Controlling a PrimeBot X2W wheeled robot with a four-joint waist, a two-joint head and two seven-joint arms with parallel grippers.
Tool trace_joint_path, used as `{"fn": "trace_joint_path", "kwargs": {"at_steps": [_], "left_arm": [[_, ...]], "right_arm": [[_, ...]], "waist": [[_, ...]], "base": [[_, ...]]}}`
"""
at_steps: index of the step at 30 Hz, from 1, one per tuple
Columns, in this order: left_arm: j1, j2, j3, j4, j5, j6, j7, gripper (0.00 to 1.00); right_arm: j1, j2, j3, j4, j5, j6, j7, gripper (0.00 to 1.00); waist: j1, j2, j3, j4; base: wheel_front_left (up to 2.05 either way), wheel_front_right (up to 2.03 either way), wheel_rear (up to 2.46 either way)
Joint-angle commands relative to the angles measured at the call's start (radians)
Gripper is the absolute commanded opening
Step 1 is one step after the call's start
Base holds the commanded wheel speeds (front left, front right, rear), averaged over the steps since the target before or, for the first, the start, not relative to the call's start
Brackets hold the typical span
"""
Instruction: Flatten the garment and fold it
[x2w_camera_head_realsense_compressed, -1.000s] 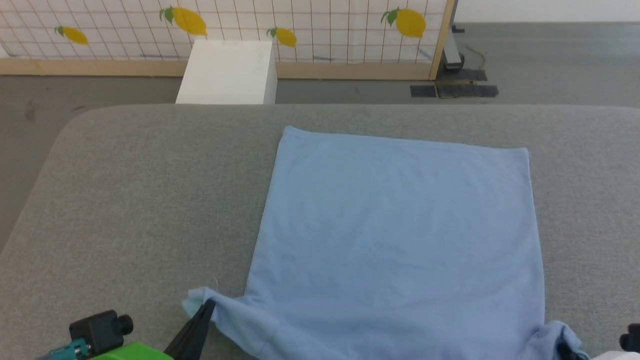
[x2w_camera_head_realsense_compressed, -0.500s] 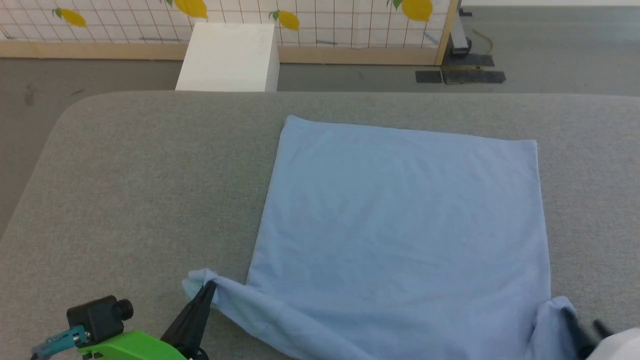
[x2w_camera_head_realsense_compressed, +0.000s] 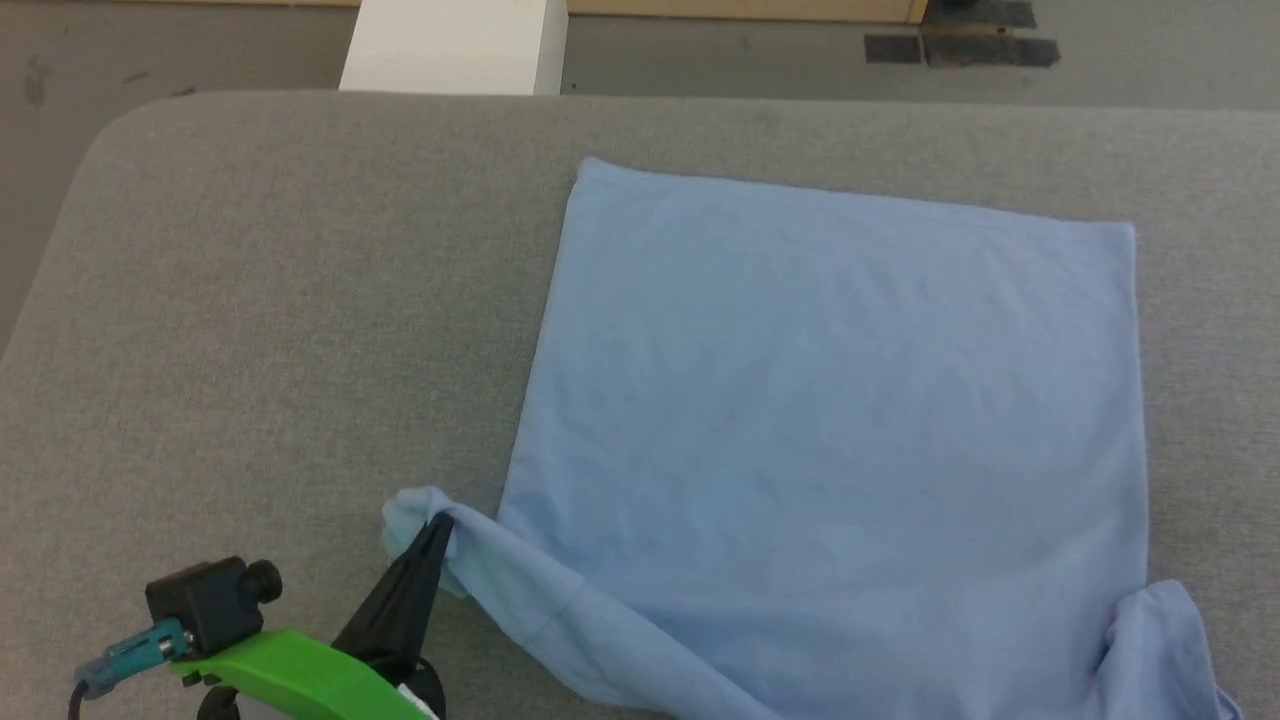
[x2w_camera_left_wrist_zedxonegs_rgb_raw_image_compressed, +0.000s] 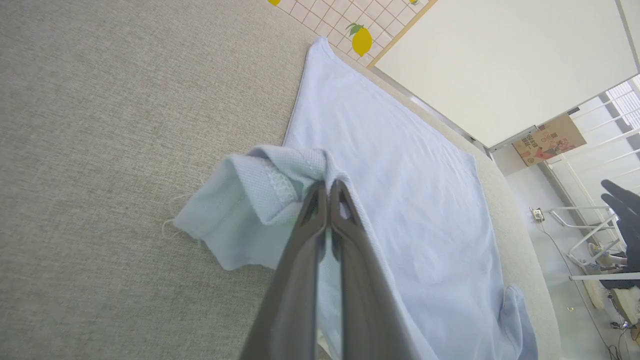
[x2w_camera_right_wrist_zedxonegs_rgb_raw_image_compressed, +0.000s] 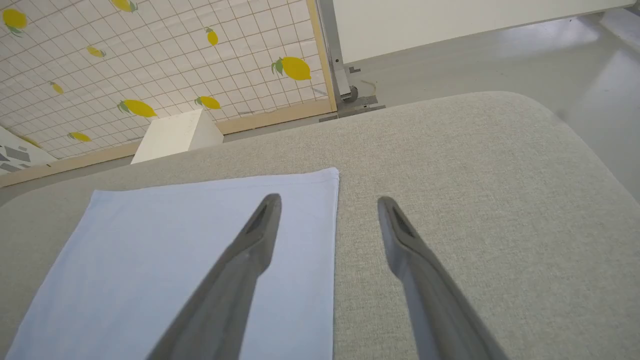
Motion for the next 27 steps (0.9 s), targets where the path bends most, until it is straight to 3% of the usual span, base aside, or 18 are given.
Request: {"fn": "trace_joint_path", "kwargs": {"at_steps": [1,14,25,26,27], "left_arm": [[-0.029,-0.004,-0.005,0.003,0.015,-0.009,-0.008,0.0],[-0.13,-0.013,-0.065,-0.026,0.054,-0.032,-0.016,0.0],[-0.162,-0.024,-0.089,-0.021,0.06,-0.034,-0.021,0.0],[-0.162,-0.024,-0.088,-0.02,0.059,-0.034,-0.022,0.0],[-0.162,-0.024,-0.087,-0.02,0.058,-0.034,-0.023,0.0]], "right_arm": [[-0.048,-0.006,0.002,0.034,-0.019,-0.001,0.009,1.0],[-0.349,-0.085,0.009,0.346,-0.226,-0.001,0.037,1.0],[-0.397,-0.08,-0.042,0.448,-0.31,-0.001,0.043,1.0],[-0.4,-0.079,-0.046,0.452,-0.314,-0.001,0.042,0.42],[-0.402,-0.08,-0.046,0.451,-0.319,-0.001,0.038,0.18]], "waist": [[0.0,-0.0001,0.047,0.026],[0.0,-0.0001,0.242,0.122],[0.0,-0.0001,0.302,0.168],[0.0,-0.0001,0.304,0.169],[0.0,-0.0001,0.306,0.169]], "base": [[0.0,0.0,0.0],[0.0,0.0,0.0],[0.0,0.0,0.0],[0.0,0.0,0.0],[0.0,0.0,0.0]]}}
